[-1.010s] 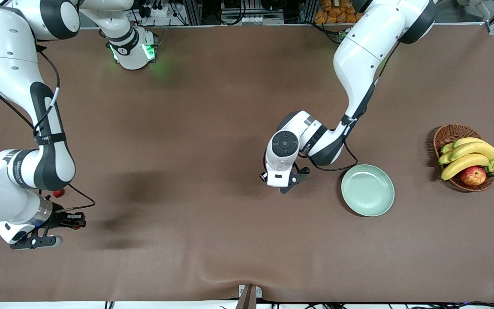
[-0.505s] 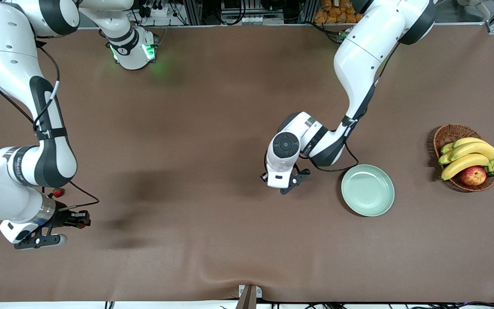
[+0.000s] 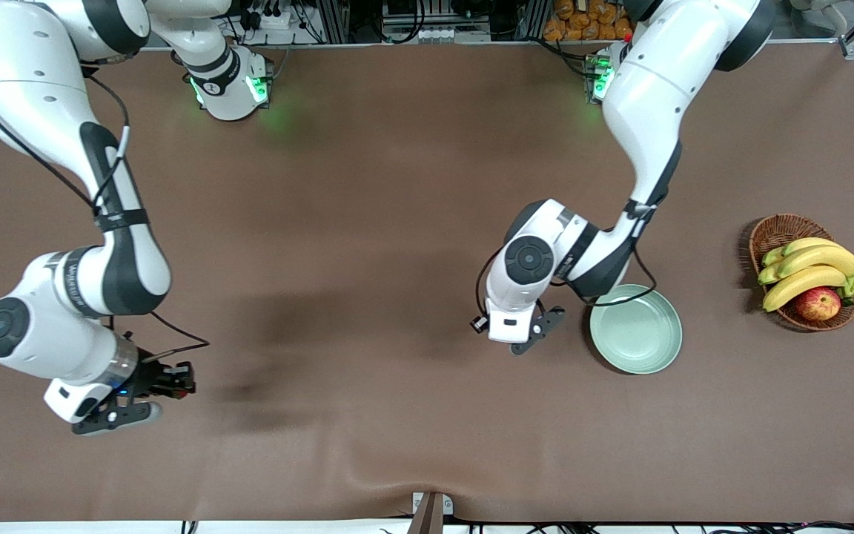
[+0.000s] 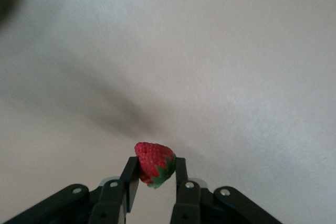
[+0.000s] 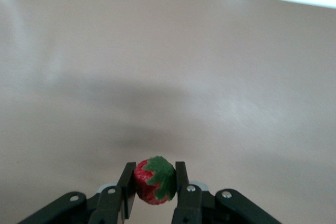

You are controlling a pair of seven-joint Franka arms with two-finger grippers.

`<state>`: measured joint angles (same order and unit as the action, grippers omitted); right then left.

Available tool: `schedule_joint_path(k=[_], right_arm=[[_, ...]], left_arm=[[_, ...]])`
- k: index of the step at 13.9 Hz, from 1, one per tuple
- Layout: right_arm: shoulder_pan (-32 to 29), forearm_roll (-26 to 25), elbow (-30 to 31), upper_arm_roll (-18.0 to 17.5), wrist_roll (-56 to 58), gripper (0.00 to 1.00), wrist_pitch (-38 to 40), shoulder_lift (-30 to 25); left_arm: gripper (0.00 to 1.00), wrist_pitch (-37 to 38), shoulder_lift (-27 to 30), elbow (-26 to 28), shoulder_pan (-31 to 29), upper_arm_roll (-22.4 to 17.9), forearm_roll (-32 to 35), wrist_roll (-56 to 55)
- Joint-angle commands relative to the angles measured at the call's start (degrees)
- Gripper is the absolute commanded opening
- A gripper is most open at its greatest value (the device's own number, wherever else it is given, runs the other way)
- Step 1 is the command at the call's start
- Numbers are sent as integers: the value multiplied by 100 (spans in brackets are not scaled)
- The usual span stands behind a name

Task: Collect all strawberries into plate
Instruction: 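Drop the strawberry onto the plate with the left gripper while the right gripper carries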

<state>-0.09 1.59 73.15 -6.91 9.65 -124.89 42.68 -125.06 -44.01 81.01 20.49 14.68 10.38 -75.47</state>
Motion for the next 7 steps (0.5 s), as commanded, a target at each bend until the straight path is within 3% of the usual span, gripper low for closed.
schedule_joint_path(k=[1, 7], right_arm=[[236, 87, -20, 15, 20, 0, -254, 12], [852, 79, -12, 23, -287, 0, -852, 170]], left_arm=[[0, 350, 497, 116, -378, 70, 113, 487], [0, 535, 587, 195, -1362, 61, 87, 2481]])
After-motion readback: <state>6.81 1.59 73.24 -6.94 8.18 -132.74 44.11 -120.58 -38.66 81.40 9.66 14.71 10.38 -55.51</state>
